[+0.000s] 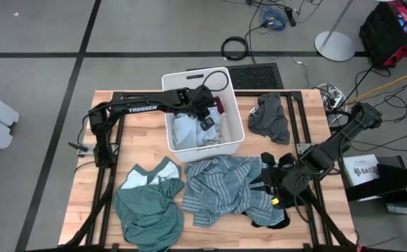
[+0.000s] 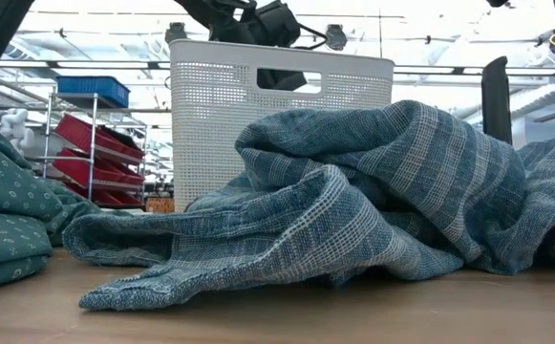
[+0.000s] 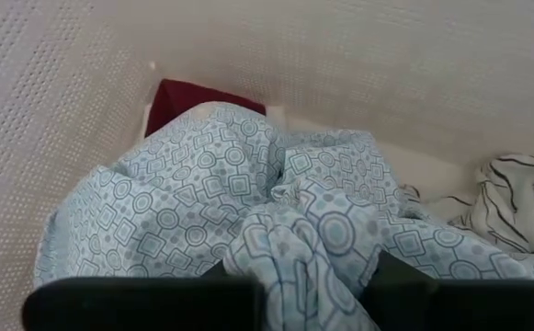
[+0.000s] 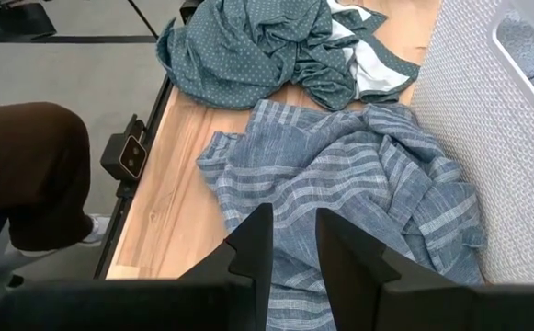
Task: Sort clothes
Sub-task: Put the light blue shirt into the white laundry bin
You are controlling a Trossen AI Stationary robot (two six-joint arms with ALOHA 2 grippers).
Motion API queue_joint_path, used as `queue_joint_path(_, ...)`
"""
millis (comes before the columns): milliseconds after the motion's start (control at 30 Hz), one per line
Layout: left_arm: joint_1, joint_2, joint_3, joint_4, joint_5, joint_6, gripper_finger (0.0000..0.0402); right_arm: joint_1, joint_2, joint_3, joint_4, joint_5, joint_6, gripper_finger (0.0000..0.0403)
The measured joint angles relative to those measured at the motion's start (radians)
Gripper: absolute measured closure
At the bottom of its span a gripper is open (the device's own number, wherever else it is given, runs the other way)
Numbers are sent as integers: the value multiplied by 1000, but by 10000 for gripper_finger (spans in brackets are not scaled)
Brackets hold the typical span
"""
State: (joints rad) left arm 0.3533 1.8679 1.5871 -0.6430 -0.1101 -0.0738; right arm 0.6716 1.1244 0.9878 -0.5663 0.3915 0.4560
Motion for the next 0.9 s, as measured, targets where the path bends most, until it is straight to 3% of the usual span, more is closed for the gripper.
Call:
queue_joint_path(533, -38, 0, 0, 6, -7, 1, 324, 0, 0, 0, 0, 0, 0, 328)
queue_joint_path(900, -66, 0, 42, -1, -13, 0, 239, 0, 0, 0, -14, -1, 3, 328)
